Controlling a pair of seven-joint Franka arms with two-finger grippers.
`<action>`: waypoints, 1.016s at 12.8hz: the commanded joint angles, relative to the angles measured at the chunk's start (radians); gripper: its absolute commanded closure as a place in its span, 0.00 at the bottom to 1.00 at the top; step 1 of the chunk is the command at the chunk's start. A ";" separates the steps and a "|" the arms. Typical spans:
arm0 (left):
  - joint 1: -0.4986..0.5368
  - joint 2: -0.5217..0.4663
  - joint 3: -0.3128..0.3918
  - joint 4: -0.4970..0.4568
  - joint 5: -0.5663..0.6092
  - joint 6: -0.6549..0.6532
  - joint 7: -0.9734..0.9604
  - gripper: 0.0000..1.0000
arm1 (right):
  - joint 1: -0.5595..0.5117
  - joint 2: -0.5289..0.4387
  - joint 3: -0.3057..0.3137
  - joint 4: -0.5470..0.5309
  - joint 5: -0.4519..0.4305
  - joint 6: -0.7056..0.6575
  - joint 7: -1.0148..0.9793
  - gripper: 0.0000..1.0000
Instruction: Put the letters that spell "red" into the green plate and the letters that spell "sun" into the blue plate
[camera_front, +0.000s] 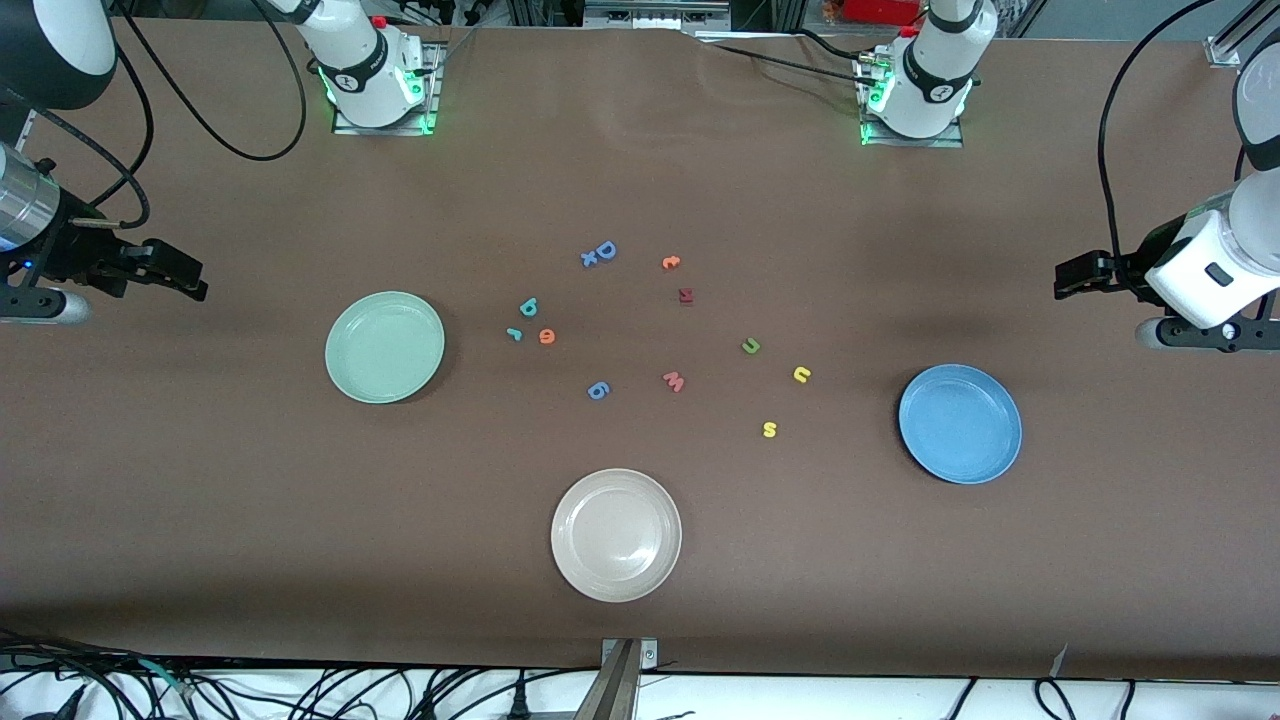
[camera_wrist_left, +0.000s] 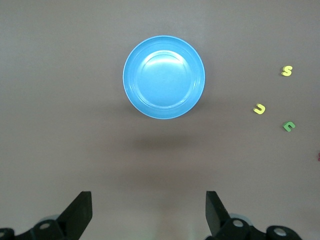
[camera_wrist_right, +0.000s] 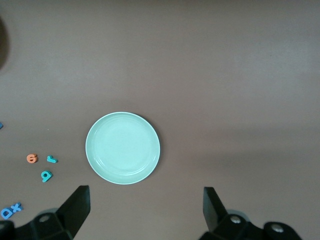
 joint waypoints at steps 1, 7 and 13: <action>0.006 0.015 0.003 0.028 -0.027 -0.004 0.031 0.00 | -0.008 0.018 0.004 0.024 0.005 -0.015 -0.005 0.00; 0.006 0.015 0.003 0.029 -0.027 -0.004 0.031 0.00 | -0.007 0.023 0.004 0.019 0.005 -0.016 -0.013 0.00; 0.007 0.015 0.003 0.029 -0.027 -0.004 0.031 0.00 | 0.026 0.032 0.011 0.005 0.005 -0.052 -0.008 0.00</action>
